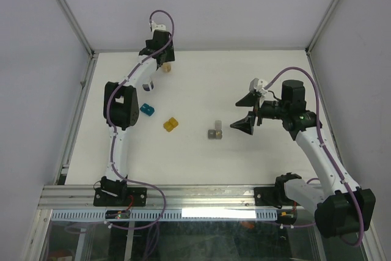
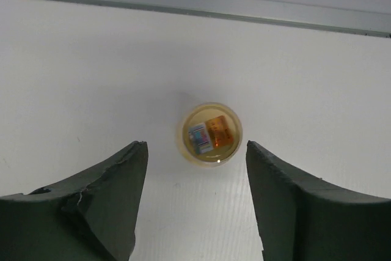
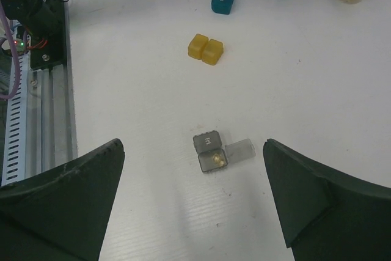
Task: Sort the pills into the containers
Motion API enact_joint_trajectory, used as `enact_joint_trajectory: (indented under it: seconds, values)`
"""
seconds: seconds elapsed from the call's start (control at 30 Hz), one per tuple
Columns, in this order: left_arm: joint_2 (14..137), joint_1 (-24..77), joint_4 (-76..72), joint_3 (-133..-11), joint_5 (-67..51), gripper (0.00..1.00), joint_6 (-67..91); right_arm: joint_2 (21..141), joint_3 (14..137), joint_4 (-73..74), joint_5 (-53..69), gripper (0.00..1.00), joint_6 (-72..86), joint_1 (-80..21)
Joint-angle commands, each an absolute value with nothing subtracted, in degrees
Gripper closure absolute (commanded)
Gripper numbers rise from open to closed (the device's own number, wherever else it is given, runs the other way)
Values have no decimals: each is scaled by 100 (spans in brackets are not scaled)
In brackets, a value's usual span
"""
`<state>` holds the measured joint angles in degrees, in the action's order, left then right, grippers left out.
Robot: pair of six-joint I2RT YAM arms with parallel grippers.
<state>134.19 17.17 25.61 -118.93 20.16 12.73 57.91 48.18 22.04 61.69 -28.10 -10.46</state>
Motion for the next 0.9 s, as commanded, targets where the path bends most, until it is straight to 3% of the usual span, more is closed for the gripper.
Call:
enact_joint_trajectory:
  seconds: [0.0,0.17,0.27,0.47,0.67,0.87]
  values:
    - [13006,1688,2483,-12373,2208,30,1056,5712,4833,1950,6139,1,-2732,-1011]
    - [12179,1703,2479,-12107,1819,25,1041,5715,4826,1959,6191,1,-2744,-1003]
    - [11316,1707,2213,-11300,379,26,1012,5704,4787,1946,6278,0,-2820,-995]
    - [9021,2001,-863,-7568,-2413,28,1223,5696,4526,1450,6453,1,-2504,-984]
    - [7308,2986,-3455,-4473,-3378,28,816,5896,4377,883,6321,0,-1750,-944]
    - [6718,3963,-5037,-2284,-3913,24,-474,6337,4396,722,6173,1,-1170,-843]
